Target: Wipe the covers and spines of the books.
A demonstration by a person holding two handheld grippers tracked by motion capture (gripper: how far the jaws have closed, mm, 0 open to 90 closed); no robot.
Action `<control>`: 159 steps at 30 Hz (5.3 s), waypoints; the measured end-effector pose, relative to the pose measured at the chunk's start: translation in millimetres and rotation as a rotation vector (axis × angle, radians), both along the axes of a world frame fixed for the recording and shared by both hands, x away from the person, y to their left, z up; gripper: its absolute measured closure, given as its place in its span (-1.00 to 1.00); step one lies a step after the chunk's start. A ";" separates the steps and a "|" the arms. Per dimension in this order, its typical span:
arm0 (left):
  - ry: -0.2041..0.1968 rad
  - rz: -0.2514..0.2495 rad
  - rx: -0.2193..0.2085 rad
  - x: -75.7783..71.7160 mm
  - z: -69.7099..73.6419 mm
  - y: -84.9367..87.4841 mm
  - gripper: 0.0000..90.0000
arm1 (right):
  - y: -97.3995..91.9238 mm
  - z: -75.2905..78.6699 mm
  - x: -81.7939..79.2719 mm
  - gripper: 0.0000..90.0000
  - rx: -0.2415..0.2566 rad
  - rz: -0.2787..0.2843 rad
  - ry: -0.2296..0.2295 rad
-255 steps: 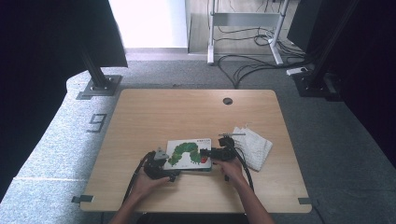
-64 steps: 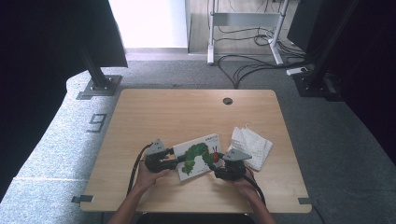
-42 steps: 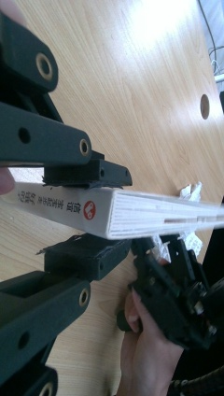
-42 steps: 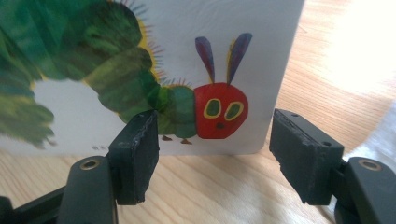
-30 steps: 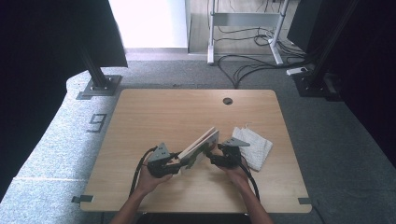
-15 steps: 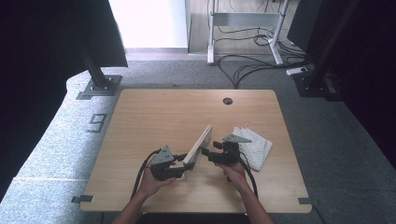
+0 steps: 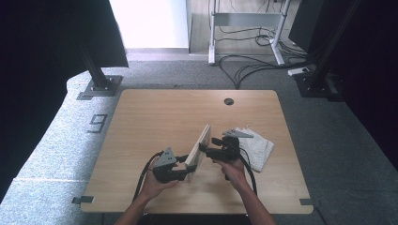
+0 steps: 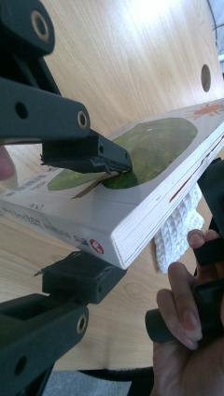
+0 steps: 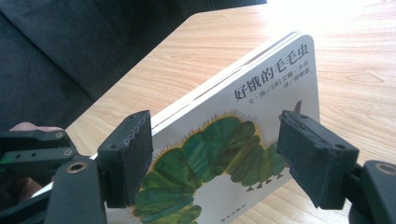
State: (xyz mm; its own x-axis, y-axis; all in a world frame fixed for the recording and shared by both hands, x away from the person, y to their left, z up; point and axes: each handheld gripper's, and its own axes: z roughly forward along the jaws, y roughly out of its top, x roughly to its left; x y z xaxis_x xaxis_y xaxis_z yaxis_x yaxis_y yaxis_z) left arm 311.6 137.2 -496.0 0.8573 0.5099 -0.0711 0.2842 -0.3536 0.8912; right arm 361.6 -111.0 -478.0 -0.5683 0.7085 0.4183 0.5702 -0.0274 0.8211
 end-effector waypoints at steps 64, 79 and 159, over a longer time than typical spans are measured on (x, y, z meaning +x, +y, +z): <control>0.023 0.093 -0.065 38.0 -12.5 58.3 -0.31 | 38.3 26.7 -15.8 0.69 -0.377 0.471 -0.193; -0.019 -0.025 -0.062 32.4 -14.0 51.7 0.00 | 24.3 18.8 -8.7 0.63 -0.272 0.542 -0.205; -0.011 0.248 -0.152 23.0 16.8 47.7 -0.32 | 25.4 -10.3 -29.7 0.46 -0.207 0.536 -0.341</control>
